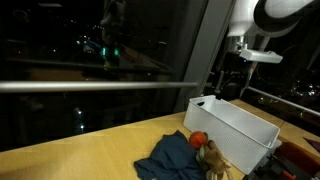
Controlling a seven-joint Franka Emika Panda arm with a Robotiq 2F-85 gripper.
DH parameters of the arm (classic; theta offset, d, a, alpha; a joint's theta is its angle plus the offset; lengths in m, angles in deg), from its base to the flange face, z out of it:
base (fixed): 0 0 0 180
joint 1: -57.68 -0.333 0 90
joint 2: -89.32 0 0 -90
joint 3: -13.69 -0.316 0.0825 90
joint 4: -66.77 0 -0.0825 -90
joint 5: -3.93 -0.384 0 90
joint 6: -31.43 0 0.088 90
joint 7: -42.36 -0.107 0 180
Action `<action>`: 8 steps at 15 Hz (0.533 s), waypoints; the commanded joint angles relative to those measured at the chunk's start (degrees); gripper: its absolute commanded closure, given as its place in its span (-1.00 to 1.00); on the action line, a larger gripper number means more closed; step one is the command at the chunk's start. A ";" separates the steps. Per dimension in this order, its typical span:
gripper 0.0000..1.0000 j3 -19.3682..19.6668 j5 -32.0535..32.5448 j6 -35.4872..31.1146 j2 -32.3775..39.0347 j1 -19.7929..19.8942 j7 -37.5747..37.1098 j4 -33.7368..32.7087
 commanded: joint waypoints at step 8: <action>-1.00 -0.27 -0.48 -7.37 4.96 -2.70 -3.29 7.99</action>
